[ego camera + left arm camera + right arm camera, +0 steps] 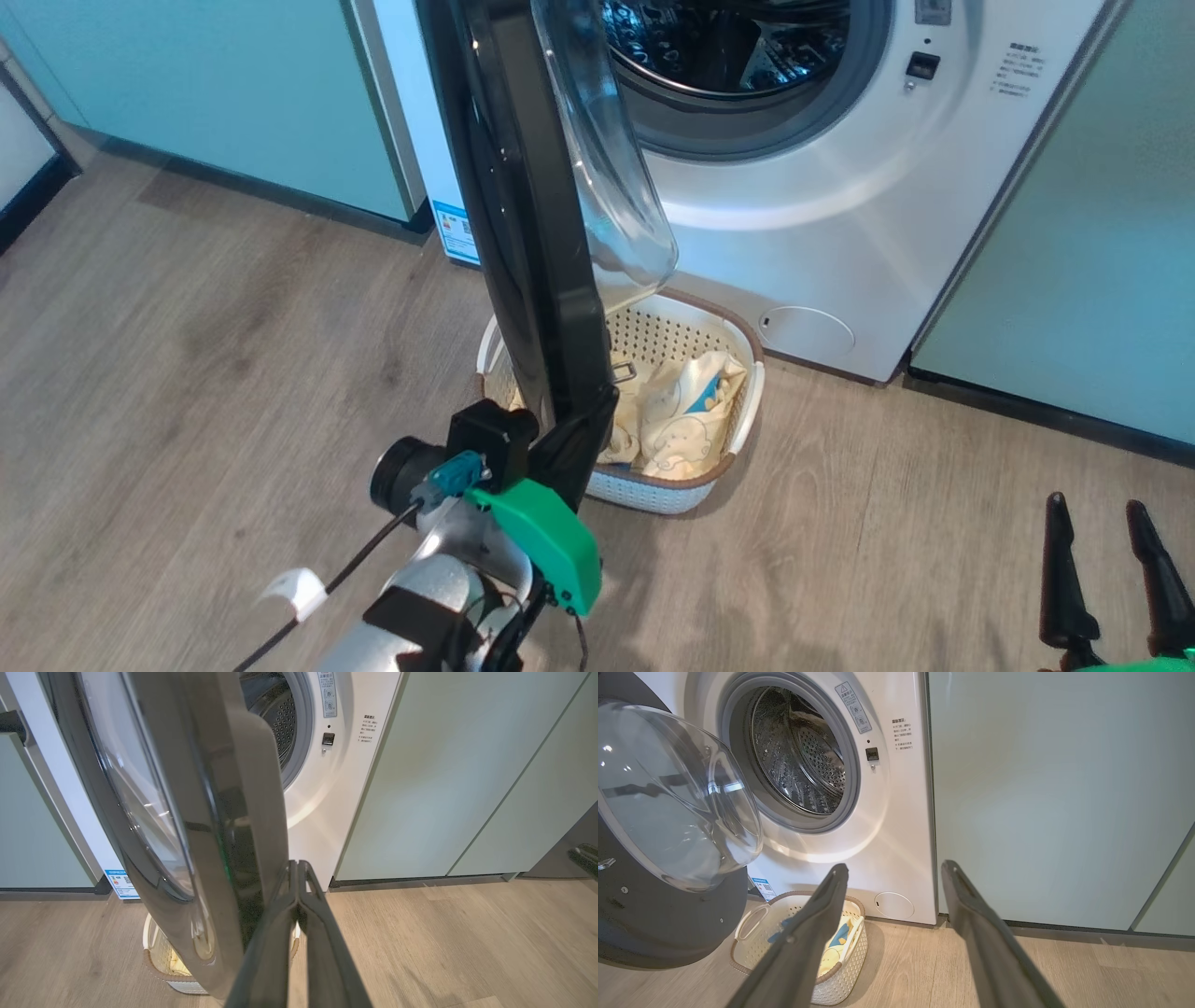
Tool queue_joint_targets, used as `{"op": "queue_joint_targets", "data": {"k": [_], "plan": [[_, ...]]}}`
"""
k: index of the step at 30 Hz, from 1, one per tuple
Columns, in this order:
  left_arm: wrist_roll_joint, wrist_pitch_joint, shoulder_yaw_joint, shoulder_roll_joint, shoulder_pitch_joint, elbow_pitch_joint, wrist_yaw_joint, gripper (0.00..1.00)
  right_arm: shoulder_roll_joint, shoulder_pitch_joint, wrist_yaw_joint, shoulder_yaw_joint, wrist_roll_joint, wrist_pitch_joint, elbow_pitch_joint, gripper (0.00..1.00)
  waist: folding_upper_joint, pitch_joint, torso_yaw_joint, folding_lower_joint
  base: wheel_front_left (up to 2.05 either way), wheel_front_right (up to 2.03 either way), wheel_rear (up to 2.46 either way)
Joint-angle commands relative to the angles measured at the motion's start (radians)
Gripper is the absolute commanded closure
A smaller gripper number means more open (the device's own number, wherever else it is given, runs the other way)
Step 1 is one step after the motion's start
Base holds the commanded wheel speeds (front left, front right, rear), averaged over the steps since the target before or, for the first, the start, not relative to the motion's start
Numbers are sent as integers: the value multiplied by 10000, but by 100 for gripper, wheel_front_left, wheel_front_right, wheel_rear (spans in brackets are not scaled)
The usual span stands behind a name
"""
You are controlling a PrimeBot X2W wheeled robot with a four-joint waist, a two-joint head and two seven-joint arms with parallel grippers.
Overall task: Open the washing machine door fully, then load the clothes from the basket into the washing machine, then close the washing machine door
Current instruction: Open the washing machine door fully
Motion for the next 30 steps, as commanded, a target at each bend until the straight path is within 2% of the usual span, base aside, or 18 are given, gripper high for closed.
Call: {"op": "queue_joint_targets", "data": {"k": [1, 21, 30], "plan": [[-41, -122, 521, 243, -281, -310, 88, 100, -127, -332, -29, 215, -62, -95, -263, 0, 0, -41, 32, 0, 0, 0, 0], [26, -270, 449, 490, -646, -253, 100, 100, -127, -452, -29, 276, 51, -95, -187, 0, 0, 18, -872, 0, 0, 0, 0], [12, -257, 452, 530, -644, -135, 252, 100, -127, -398, -29, 123, 58, -95, -183, 0, 0, 79, -542, 0, 0, 0, 0]]}}
